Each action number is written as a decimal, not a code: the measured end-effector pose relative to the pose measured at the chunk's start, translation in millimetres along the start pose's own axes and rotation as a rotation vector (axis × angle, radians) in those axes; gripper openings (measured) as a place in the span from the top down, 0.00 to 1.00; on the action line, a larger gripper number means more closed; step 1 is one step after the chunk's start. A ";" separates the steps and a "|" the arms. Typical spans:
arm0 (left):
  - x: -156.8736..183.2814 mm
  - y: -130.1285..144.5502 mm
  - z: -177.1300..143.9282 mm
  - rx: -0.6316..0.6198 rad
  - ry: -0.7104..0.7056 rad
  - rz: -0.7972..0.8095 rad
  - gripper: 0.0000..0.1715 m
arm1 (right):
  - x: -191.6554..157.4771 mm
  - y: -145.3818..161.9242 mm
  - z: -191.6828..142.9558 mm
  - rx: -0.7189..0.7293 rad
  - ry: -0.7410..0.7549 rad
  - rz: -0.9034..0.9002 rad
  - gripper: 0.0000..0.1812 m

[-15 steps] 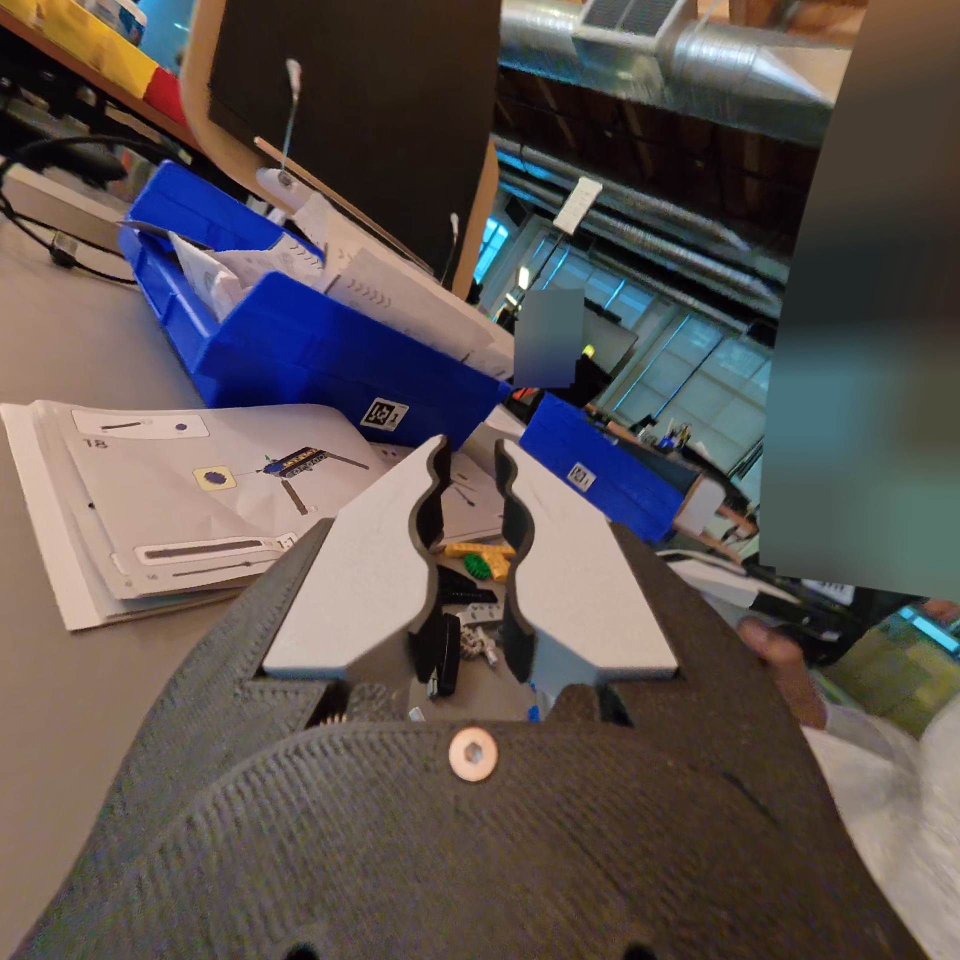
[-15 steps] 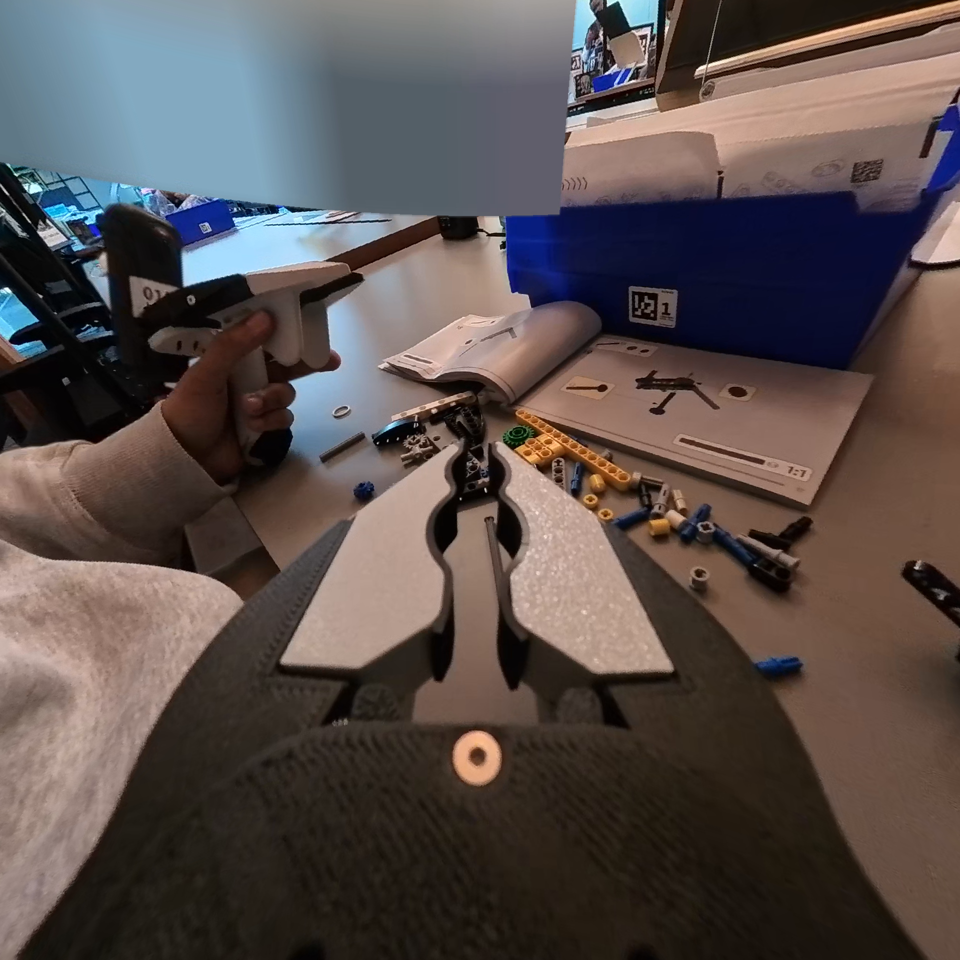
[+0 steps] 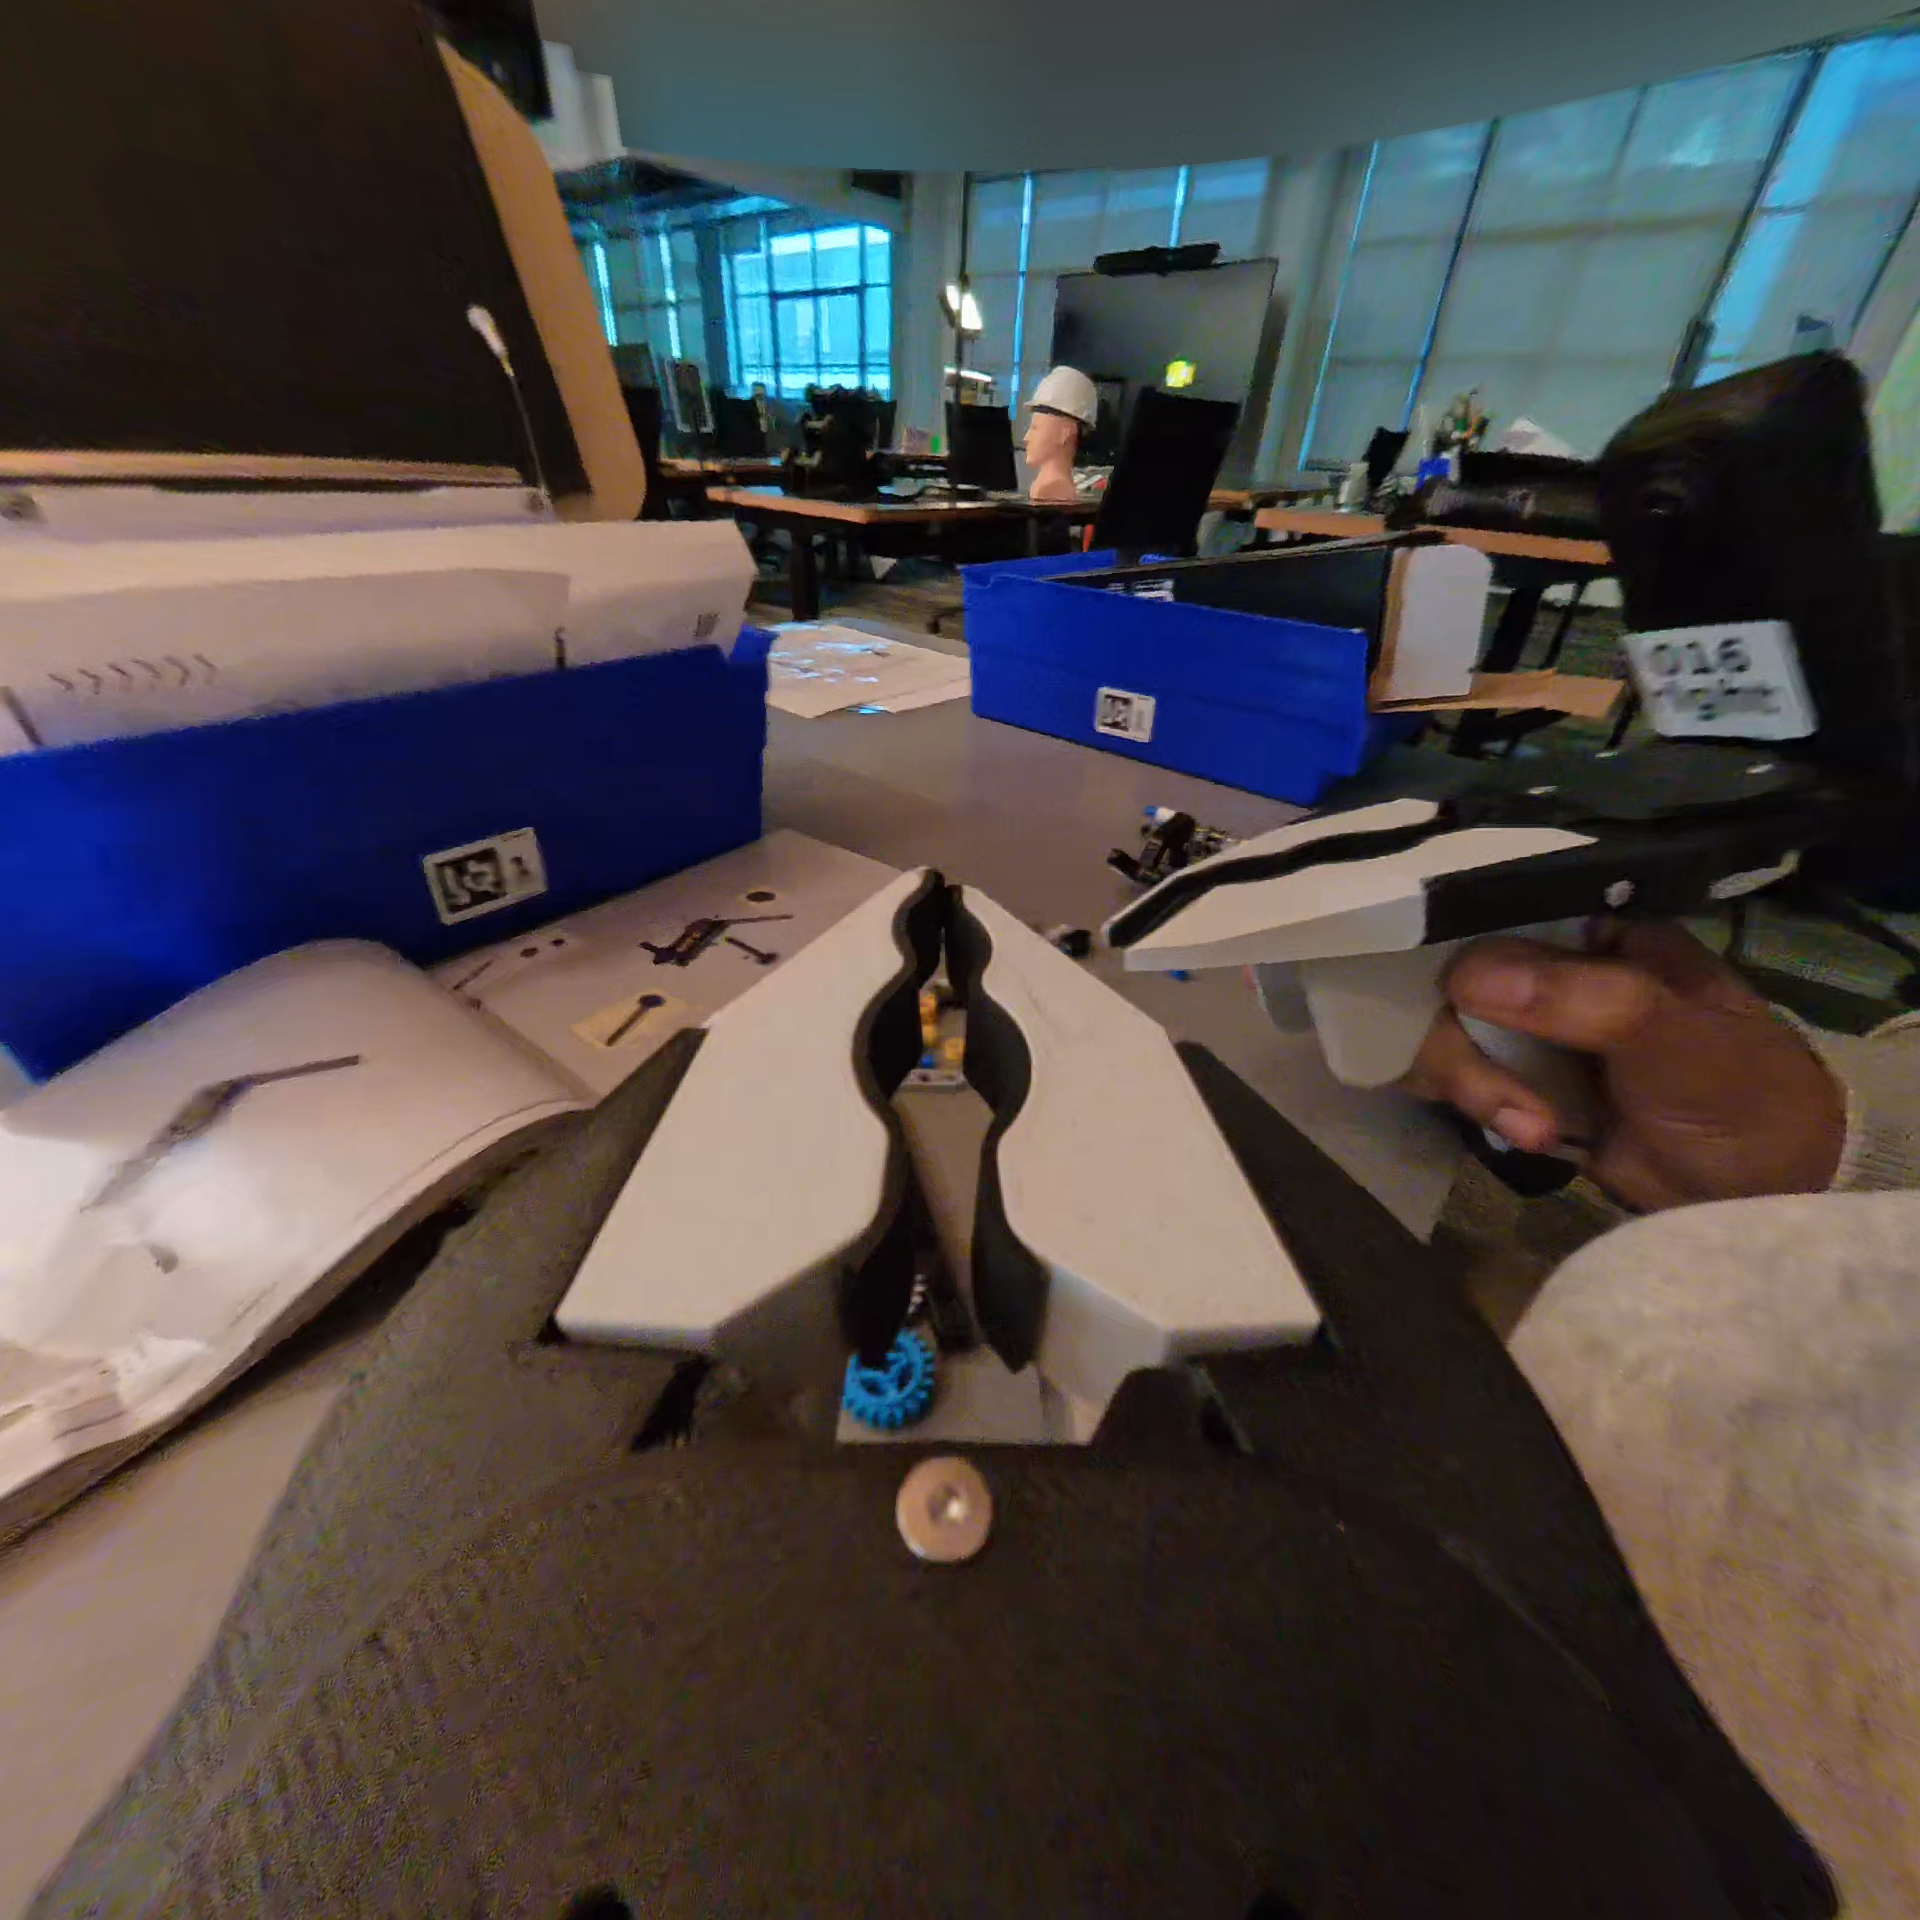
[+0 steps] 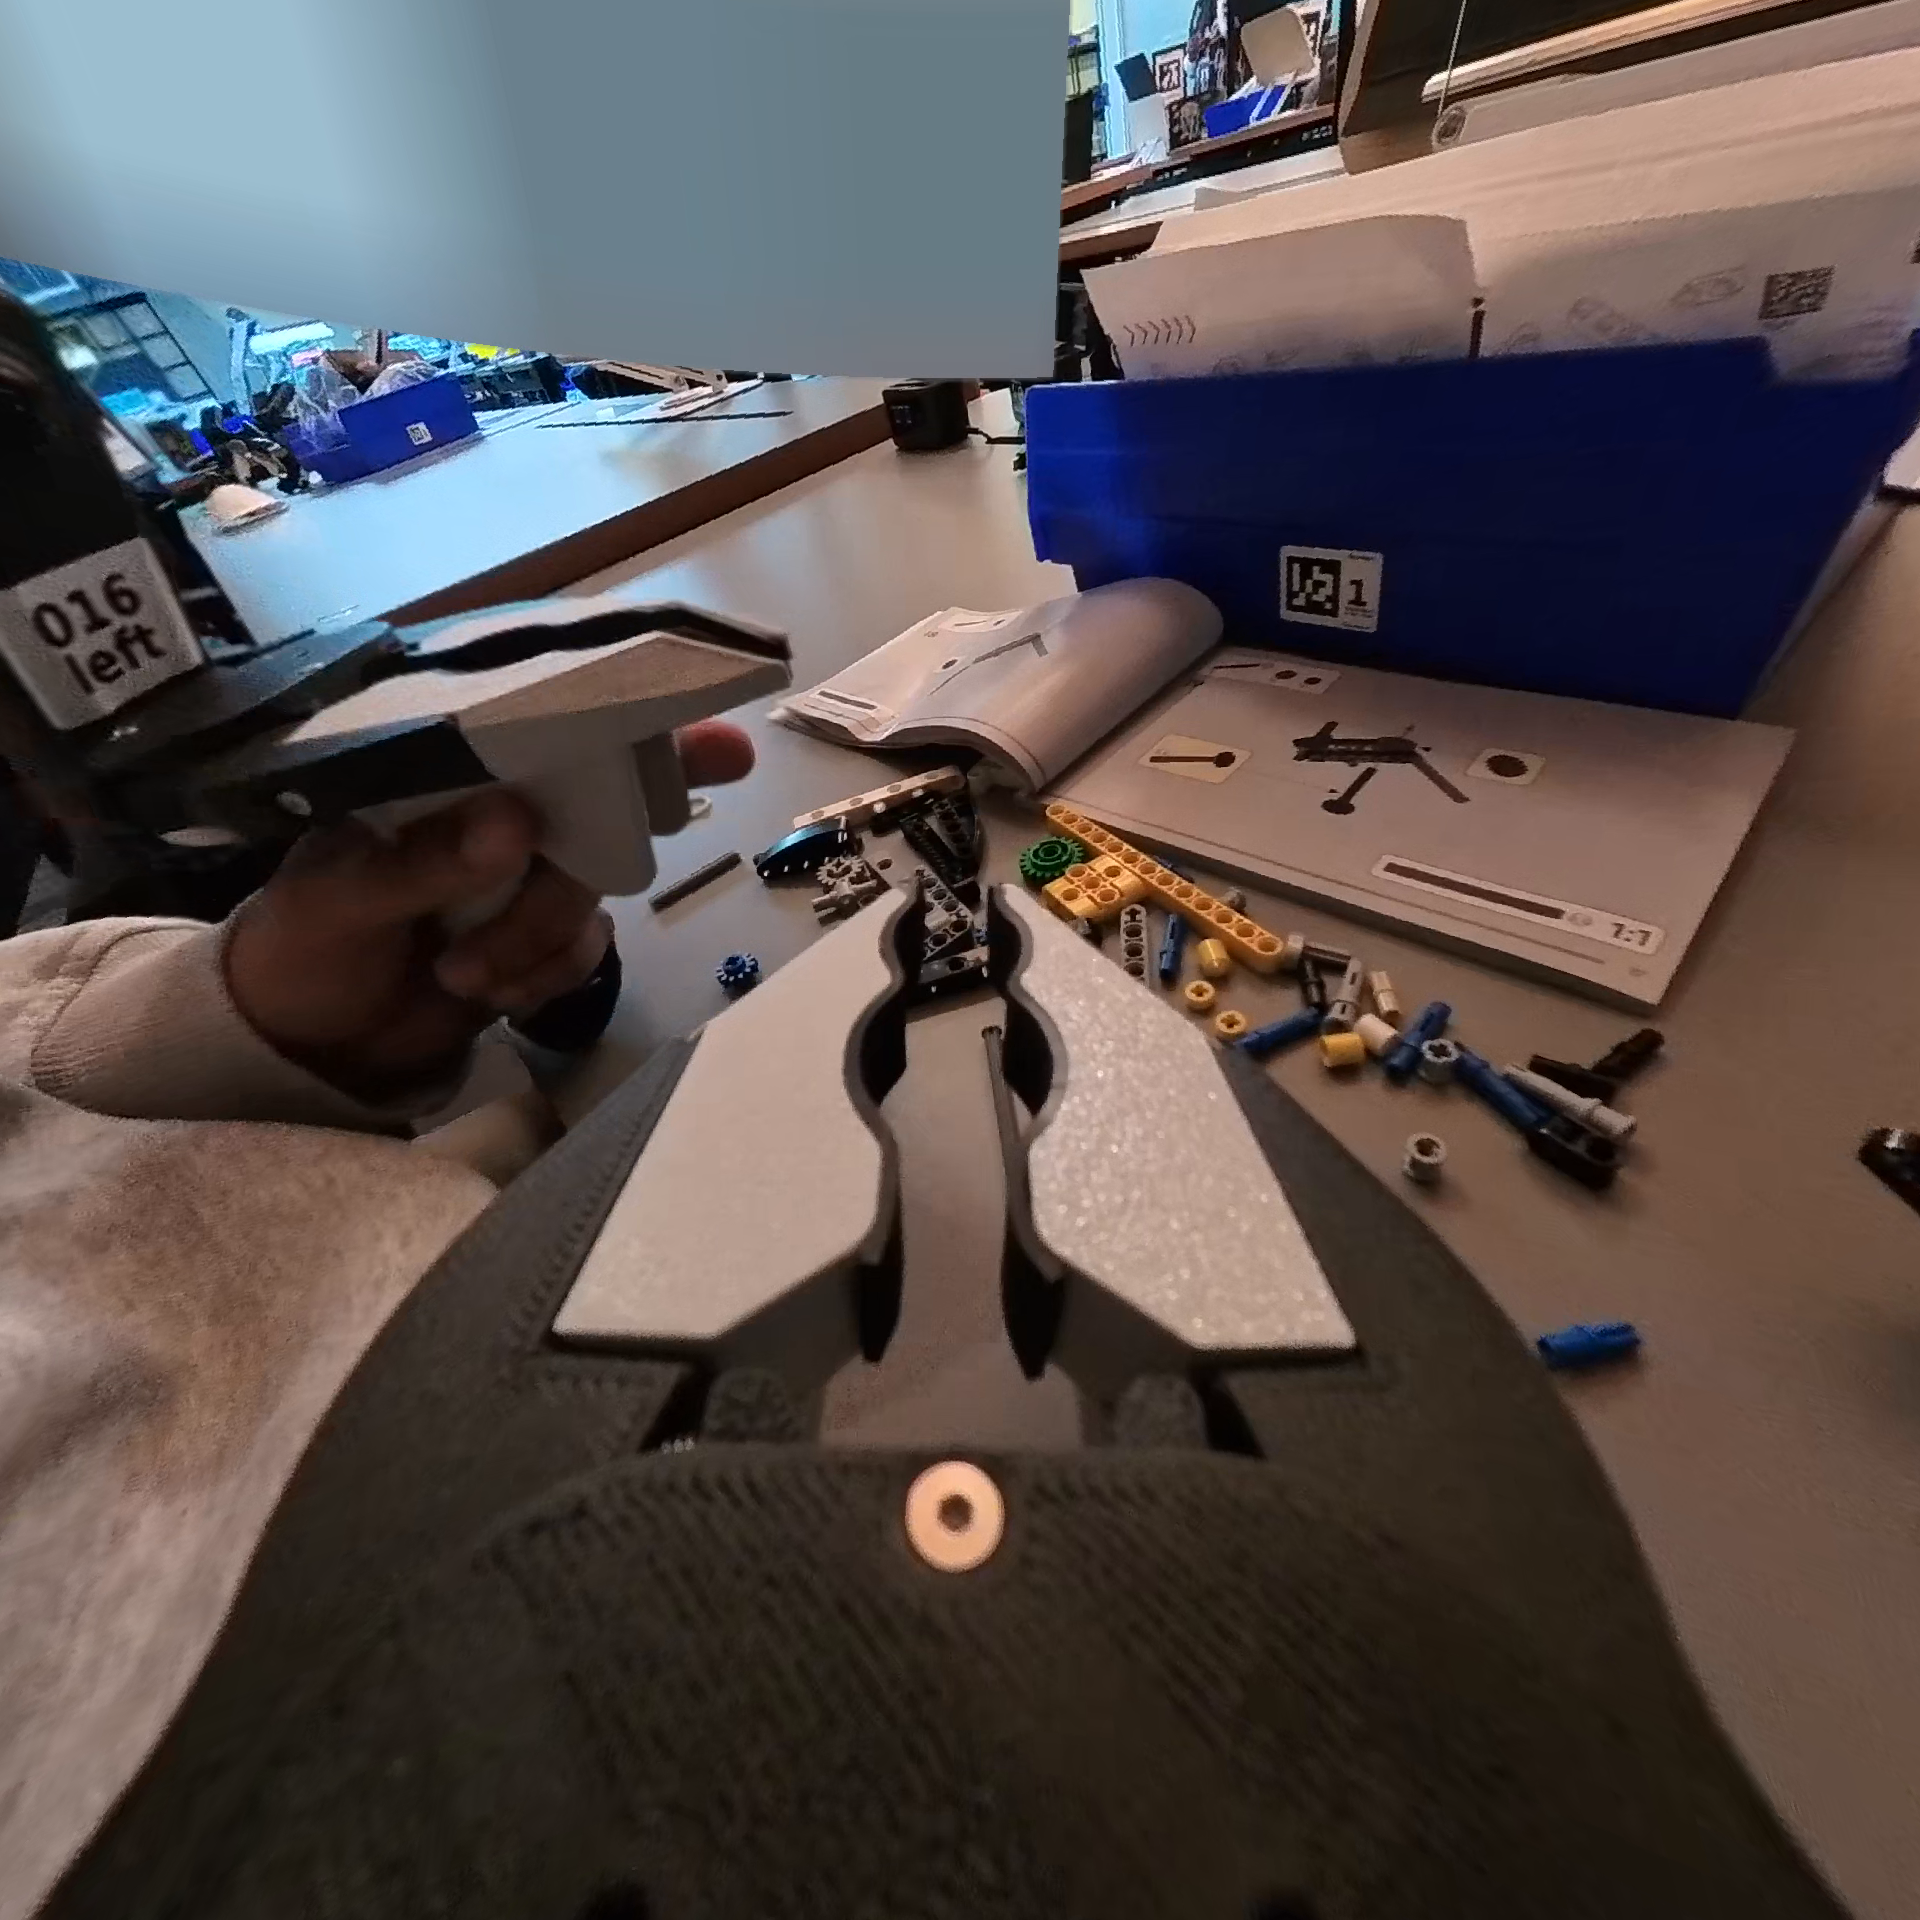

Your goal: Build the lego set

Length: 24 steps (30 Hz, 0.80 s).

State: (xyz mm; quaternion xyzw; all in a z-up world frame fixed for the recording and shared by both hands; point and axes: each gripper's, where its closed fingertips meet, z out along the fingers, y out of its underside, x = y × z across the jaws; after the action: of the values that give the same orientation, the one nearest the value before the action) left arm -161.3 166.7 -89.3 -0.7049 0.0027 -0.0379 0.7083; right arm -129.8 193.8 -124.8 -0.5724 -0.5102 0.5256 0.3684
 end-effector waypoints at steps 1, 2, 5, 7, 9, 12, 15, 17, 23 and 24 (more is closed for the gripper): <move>4.3 0.9 1.0 -0.004 0.026 -0.048 1.00 | -0.1 0.6 0.4 -0.004 -0.001 0.000 0.94; 7.6 1.9 1.7 -0.006 0.051 -0.108 1.00 | -0.2 0.8 0.5 -0.007 0.000 -0.001 0.94; 16.6 7.1 3.0 -0.039 0.102 -0.199 1.00 | 3.4 2.2 1.5 -0.015 0.041 -0.010 1.00; 23.2 10.3 3.7 -0.054 0.117 -0.198 1.00 | 4.7 4.9 3.4 -0.035 0.070 -0.031 1.00; 27.3 11.9 3.8 -0.055 0.131 -0.251 1.00 | 4.4 8.3 5.8 -0.062 0.094 -0.063 1.00; 31.1 20.6 3.1 -0.096 0.170 -0.349 1.00 | 3.2 13.3 8.9 -0.098 0.125 -0.117 1.00; 34.0 19.4 -0.3 -0.094 0.198 -0.354 1.00 | 1.9 15.7 10.2 -0.116 0.155 -0.170 1.00; 34.9 12.4 -2.5 -0.062 0.208 -0.360 1.00 | 0.3 16.2 10.5 -0.119 0.160 -0.192 1.00; 26.6 4.9 -6.3 0.005 0.081 -0.310 1.00 | 3.3 9.5 6.1 -0.088 0.140 -0.119 1.00; 24.8 3.3 -7.5 0.023 0.046 -0.280 1.00 | 5.1 8.9 5.0 -0.087 0.147 -0.117 1.00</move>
State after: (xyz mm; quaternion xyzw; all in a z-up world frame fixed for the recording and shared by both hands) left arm -136.8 157.8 -91.5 -0.6892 -0.0800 -0.1526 0.7038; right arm -133.3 196.3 -135.4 -0.5940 -0.5368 0.4370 0.4098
